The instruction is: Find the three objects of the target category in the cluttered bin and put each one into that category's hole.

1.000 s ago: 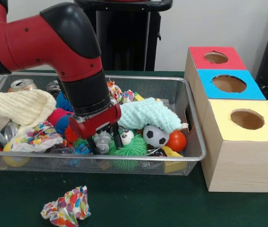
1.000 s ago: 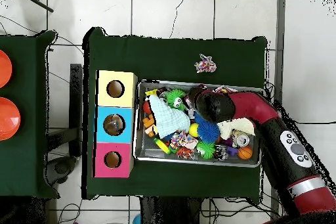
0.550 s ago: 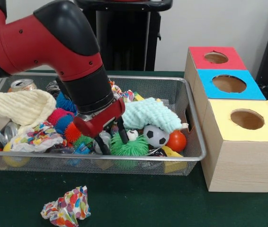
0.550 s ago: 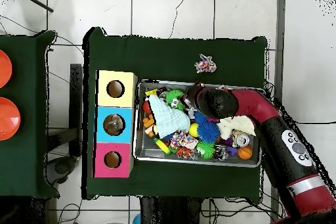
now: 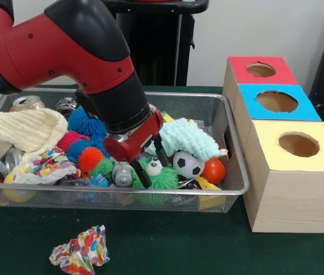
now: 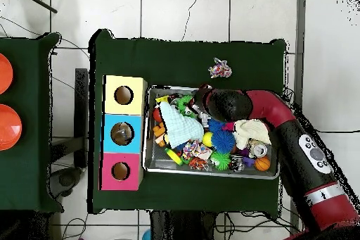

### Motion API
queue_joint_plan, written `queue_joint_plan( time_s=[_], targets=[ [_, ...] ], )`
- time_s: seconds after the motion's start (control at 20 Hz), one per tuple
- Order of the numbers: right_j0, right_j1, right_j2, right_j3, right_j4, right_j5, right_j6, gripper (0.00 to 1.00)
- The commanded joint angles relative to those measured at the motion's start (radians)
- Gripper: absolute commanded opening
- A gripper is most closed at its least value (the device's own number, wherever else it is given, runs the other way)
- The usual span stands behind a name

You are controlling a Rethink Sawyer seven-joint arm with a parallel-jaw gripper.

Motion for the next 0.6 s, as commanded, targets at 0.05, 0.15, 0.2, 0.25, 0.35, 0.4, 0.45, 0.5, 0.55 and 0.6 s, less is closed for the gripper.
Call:
queue_joint_plan(
  time_s=[0.05, 0.15, 0.2, 0.25, 0.35, 0.4, 0.45, 0.5, 0.55, 0.6],
  targets=[
    [0.062, -0.098, 0.006, -0.113, -0.027, 0.132, -0.256, 1.0],
    [0.086, -0.129, -0.013, -0.134, -0.037, 0.197, -0.301, 1.0],
    [0.093, -0.141, -0.018, -0.14, -0.043, 0.208, -0.309, 1.0],
    [0.099, -0.153, -0.024, -0.146, -0.048, 0.218, -0.318, 1.0],
    [0.116, -0.169, -0.034, -0.165, -0.054, 0.254, -0.332, 1.0],
    [0.125, -0.176, -0.039, -0.18, -0.057, 0.281, -0.351, 1.0],
    [0.131, -0.18, -0.04, -0.193, -0.059, 0.304, -0.372, 1.0],
    [0.132, -0.182, -0.037, -0.202, -0.055, 0.32, -0.382, 1.0],
    [0.134, -0.185, -0.035, -0.212, -0.051, 0.336, -0.392, 1.0],
    [0.136, -0.188, -0.034, -0.221, -0.047, 0.357, -0.404, 1.0]
  ],
)
